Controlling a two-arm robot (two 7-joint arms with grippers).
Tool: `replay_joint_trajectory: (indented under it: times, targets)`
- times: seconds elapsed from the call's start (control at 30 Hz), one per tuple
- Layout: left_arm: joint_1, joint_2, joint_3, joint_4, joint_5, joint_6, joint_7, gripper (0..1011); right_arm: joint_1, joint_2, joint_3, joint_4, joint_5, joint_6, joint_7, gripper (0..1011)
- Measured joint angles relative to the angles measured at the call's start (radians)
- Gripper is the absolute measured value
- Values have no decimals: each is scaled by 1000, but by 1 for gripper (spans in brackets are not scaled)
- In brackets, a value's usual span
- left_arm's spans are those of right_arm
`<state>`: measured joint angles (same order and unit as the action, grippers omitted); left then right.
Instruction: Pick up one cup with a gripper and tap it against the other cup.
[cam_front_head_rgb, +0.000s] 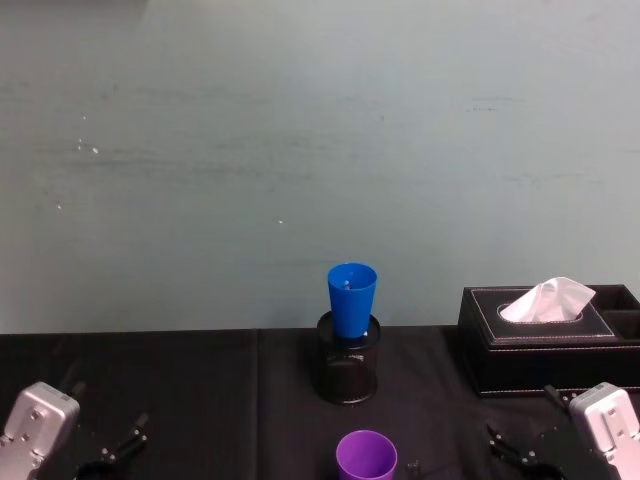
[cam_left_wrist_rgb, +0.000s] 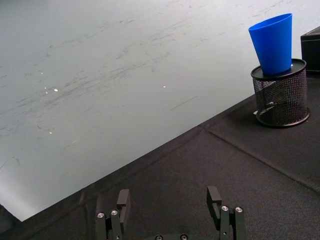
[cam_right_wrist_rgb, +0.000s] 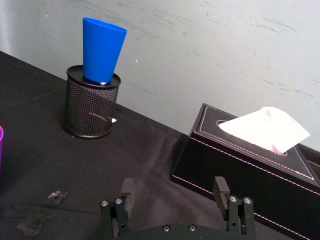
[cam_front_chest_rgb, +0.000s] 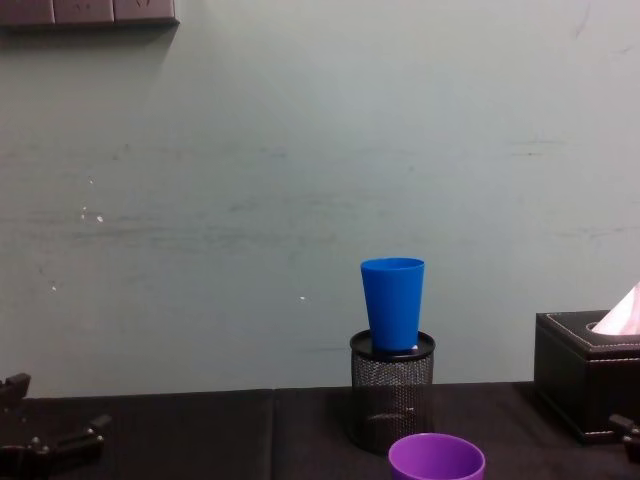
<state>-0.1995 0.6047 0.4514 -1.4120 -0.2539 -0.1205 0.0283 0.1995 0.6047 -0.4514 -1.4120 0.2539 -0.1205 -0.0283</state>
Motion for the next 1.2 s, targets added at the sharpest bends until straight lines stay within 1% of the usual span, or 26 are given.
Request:
replay_joint_trajectory:
  times: [1.2]
  targets:
    - [0, 0, 0, 0, 0, 0, 0, 1000, 0, 0, 0, 0, 0, 0, 0, 1003]
